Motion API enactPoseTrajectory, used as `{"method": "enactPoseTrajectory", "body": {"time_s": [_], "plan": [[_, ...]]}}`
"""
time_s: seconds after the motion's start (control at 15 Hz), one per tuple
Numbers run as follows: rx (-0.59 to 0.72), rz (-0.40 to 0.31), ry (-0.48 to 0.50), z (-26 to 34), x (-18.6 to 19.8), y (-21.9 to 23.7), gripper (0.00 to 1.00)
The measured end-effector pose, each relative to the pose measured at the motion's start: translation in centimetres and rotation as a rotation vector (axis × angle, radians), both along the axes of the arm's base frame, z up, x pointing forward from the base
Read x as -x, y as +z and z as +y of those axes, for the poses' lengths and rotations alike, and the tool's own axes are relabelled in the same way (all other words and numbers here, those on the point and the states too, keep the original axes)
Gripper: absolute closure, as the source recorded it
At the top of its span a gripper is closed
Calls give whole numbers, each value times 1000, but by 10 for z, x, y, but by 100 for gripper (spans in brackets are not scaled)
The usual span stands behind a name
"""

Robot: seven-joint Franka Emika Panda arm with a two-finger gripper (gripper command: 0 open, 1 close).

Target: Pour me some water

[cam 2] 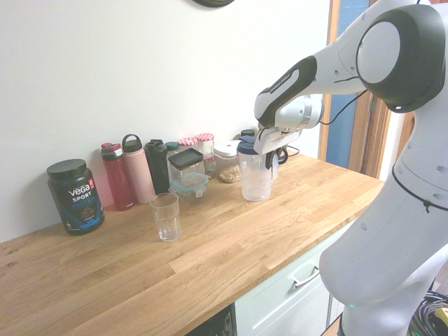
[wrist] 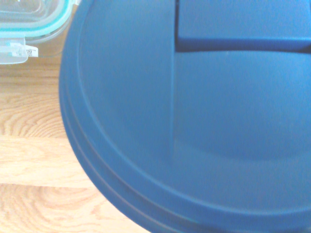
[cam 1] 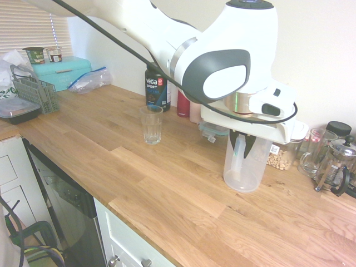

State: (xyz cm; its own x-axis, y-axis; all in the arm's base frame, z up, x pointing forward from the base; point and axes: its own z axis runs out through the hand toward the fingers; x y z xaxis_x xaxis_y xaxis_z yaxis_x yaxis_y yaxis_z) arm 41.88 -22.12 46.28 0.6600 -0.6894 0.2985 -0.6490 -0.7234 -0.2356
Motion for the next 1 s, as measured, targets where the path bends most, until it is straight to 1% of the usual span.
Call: {"method": "enactPoseTrajectory", "body": {"time_s": [0.13, 0.33, 0.47, 0.6, 0.8, 1.0], "plan": [[5, -6, 26, -3, 17, 22, 100], [52, -14, 127, 9, 55, 75, 100], [107, -8, 196, 36, 70, 105, 100], [167, 11, 293, 79, 75, 124, 100], [258, 70, 452, 147, 74, 135, 100], [347, 170, 598, 206, 66, 134, 100]]}}
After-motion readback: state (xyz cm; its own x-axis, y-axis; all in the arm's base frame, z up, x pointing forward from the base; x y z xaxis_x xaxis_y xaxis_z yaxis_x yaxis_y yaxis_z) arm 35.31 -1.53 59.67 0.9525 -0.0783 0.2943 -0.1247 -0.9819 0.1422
